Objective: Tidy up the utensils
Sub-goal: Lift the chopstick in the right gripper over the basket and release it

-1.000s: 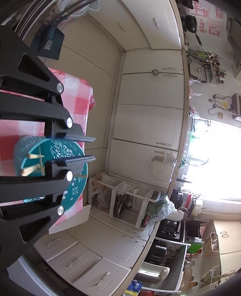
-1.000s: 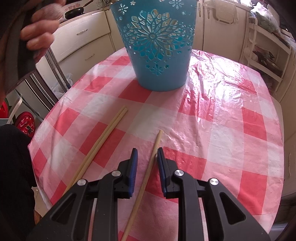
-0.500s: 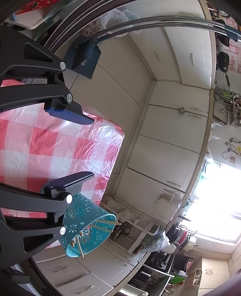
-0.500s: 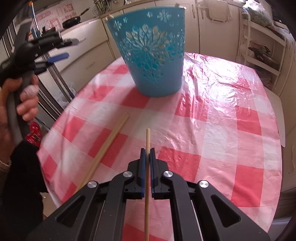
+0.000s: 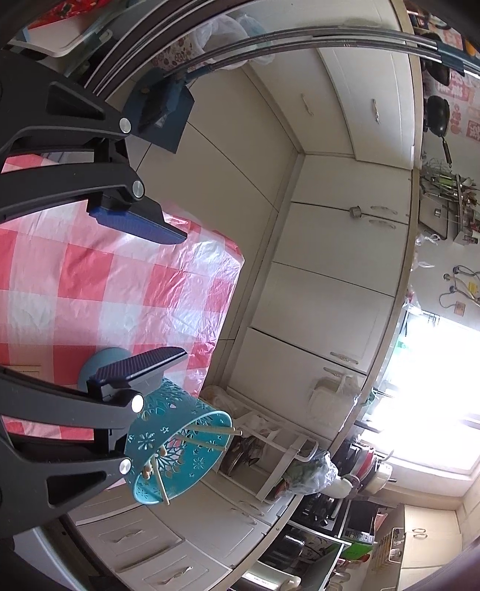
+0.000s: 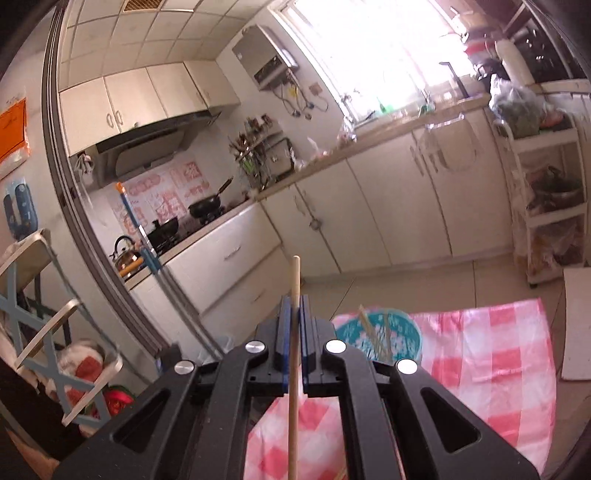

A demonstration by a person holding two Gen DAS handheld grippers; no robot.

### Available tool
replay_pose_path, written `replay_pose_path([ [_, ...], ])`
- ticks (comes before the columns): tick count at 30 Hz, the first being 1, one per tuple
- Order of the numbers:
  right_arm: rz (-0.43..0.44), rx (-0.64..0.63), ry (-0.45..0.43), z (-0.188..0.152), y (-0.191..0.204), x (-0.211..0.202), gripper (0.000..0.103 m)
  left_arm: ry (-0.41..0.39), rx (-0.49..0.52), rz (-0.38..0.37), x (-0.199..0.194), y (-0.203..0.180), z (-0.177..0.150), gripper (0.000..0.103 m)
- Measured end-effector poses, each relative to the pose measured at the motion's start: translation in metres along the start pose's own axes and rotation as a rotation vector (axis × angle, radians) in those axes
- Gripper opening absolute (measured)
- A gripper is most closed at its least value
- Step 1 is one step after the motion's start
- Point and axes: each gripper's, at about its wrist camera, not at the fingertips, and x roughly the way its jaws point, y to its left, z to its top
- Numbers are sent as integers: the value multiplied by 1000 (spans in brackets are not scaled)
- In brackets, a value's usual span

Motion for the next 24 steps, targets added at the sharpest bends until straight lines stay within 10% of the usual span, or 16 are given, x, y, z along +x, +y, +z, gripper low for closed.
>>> replay_pose_path([
  [12, -313, -8, -151, 6, -29, 108, 5, -4, -41, -33, -2, 4, 11, 60],
  [24, -335, -103, -25, -40, -26, 108, 6, -14, -33, -12, -5, 2, 11, 64],
])
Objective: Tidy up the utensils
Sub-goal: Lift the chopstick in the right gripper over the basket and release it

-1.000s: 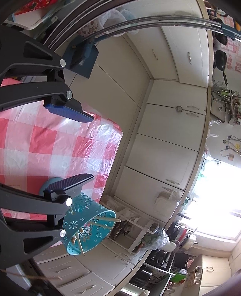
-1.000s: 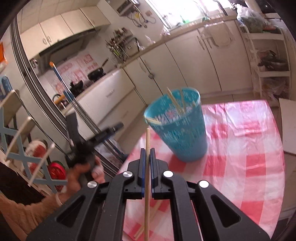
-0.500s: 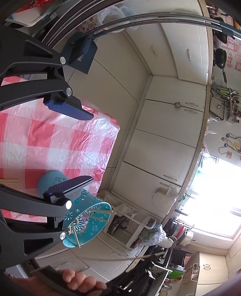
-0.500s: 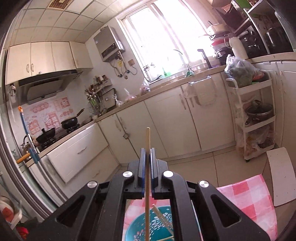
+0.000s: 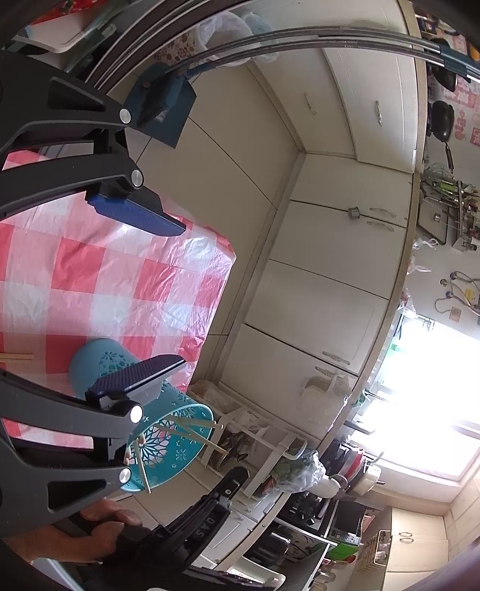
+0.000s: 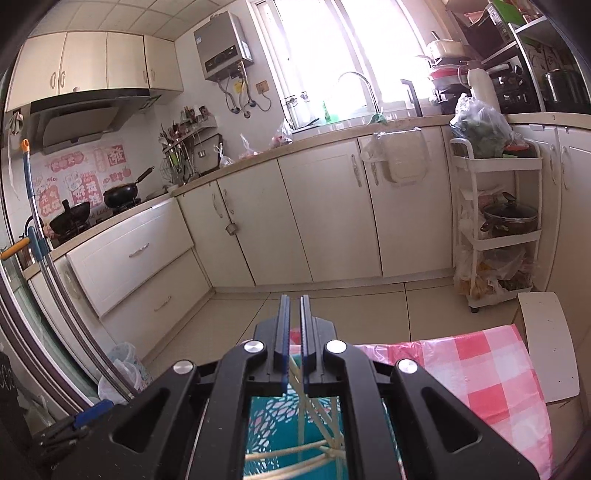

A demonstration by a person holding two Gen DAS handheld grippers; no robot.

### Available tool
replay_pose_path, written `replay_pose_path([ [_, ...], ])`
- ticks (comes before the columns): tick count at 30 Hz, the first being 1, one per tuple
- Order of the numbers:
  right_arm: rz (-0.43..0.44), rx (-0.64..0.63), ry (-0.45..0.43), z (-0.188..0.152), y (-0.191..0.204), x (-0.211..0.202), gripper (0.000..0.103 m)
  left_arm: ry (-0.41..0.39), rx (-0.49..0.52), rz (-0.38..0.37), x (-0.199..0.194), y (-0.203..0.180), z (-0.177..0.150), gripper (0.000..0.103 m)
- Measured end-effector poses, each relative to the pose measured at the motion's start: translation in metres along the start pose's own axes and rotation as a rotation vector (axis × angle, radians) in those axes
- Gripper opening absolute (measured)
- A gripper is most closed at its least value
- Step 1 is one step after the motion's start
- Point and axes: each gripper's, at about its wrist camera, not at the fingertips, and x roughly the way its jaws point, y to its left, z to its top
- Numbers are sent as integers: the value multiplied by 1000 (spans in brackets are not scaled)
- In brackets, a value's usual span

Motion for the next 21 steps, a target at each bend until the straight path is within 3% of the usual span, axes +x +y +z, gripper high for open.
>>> replay_pose_path([
  [2, -1, -17, 3, -4, 0, -11, 13, -6, 10, 10, -1, -1, -1, 65],
  [4, -10, -29, -3, -7, 0, -23, 28, -11, 19, 19, -3, -1, -1, 66],
  [8, -28, -58, -28, -12, 0, -59, 35, -25, 38, 30, -7, -4, -1, 68],
  [10, -31, -64, -34, -16, 0, -74, 43, -32, 46, 34, -8, -5, 0, 69],
  [14, -38, -85, 2, -38, 3, -101, 46, -33, 58, 39, -8, -8, -1, 72],
  [18, -30, -87, 136, -79, 6, -106, 46, -14, 70, 51, -4, -9, -4, 74],
  [20, -21, -78, 234, -108, 7, -102, 40, -4, 75, 62, -2, -7, -7, 74],
  [21, -14, -71, 278, -120, 7, -100, 29, 2, 77, 69, -2, -6, -9, 74],
])
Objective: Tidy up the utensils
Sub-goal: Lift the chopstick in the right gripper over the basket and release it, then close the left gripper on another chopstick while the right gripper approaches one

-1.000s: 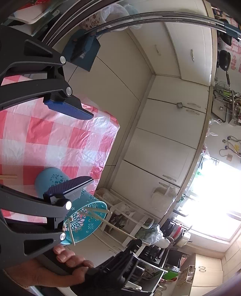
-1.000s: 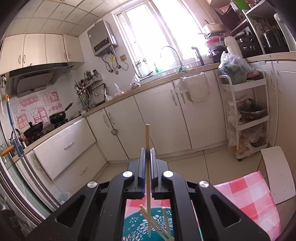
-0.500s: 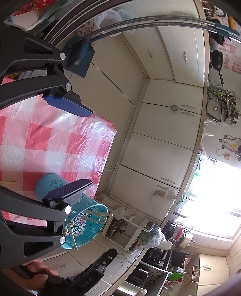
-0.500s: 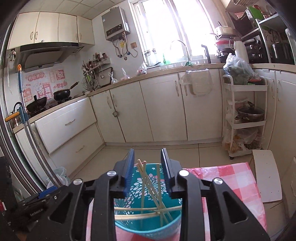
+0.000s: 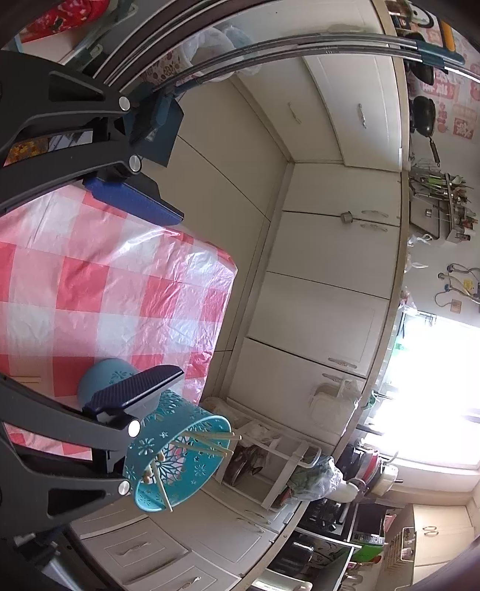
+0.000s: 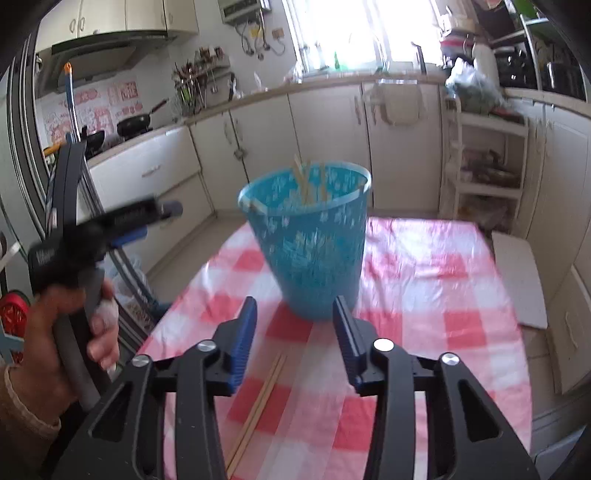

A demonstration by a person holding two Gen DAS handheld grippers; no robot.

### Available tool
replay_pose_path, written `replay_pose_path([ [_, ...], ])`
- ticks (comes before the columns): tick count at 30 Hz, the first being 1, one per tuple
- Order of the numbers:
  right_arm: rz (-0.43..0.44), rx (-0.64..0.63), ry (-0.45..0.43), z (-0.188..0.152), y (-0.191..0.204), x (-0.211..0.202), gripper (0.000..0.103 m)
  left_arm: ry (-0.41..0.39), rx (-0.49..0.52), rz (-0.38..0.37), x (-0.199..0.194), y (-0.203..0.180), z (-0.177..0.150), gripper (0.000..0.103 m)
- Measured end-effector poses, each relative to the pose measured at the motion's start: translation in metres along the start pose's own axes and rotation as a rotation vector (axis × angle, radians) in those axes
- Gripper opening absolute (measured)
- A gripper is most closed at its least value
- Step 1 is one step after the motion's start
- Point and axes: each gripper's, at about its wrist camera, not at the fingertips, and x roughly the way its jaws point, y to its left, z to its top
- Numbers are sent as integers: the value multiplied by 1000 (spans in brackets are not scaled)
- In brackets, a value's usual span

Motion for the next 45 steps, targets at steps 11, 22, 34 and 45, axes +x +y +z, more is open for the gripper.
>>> replay_pose_path([
  [11, 15, 48, 213, -59, 10, 49, 18, 47, 16, 38, -13, 14, -19, 77],
  [22, -12, 28, 232, -67, 22, 73, 18, 110, 41, 24, -18, 9, -44, 78],
  [34, -19, -97, 259, -67, 17, 69, 10, 290, 195, -47, 10, -28, -73, 78],
  [45, -62, -41, 288, -68, -32, 48, 10, 493, 363, -128, 31, -80, -139, 74],
])
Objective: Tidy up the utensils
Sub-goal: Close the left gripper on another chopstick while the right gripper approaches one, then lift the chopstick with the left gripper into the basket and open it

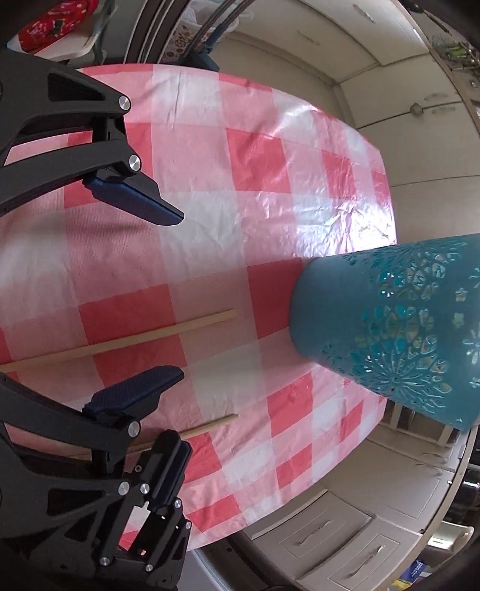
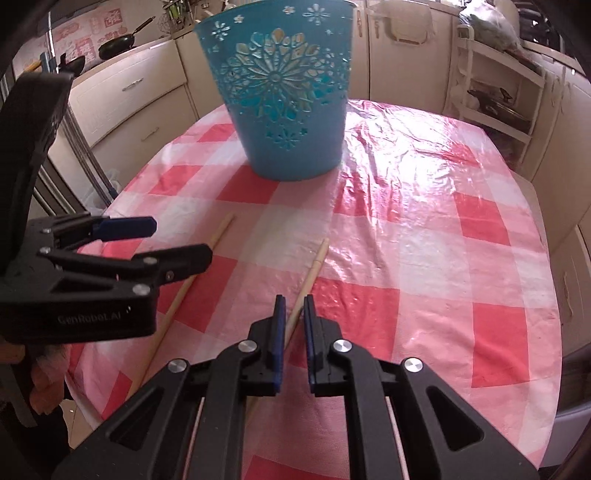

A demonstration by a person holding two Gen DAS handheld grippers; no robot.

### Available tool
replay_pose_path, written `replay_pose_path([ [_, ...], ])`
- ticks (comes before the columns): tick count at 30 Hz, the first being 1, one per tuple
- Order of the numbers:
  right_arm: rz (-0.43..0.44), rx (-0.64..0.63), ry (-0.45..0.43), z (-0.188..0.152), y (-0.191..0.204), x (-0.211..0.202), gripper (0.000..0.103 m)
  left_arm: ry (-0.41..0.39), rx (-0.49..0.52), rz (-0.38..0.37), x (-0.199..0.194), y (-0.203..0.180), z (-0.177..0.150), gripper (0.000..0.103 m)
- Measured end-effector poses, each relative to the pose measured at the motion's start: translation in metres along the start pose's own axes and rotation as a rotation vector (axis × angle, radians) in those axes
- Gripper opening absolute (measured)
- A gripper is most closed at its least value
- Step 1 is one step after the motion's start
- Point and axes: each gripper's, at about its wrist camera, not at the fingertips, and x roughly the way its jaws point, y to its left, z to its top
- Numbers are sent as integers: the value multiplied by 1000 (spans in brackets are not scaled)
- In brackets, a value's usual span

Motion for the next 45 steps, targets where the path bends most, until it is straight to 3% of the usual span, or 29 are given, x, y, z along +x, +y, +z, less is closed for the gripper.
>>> replay_pose_path([
  [6, 17, 14, -15, 0, 1, 1, 13, 1, 16, 28, 6, -6, -4, 72],
  [8, 18, 22, -18, 1, -2, 1, 13, -6, 28, 39, 6, -6, -3, 67],
  [11, 18, 34, -22, 1, -4, 1, 18, -27, 67, 51, 5, -10, -1, 41],
  [13, 18, 34, -24, 1, -5, 0, 23, -32, 78, 32, 4, -11, 0, 16],
  [16, 13, 23, -23, 2, -4, 0, 25, -30, 88, 4, 4, -12, 1, 5],
  [23, -15, -8, 2, 16, -1, 11, 27, -53, 57, 20, 1, -3, 6, 5],
  [27, 11, -104, 34, 25, 9, 19, 12, -25, 44, 24, 6, 1, 6, 5],
  [30, 22, -158, 45, 25, 15, 20, 13, -23, 58, 42, 7, 0, 6, 7],
  [34, 46, -113, 39, 24, 7, 19, 13, -25, 71, 47, 9, -2, 8, 9],
  [38, 49, -115, 30, 21, 9, 18, 13, -27, 65, -39, 2, 1, 12, 5],
  [45, 119, -20, 30, 22, -5, 19, 12, -236, 52, -305, -77, 12, 30, 4],
])
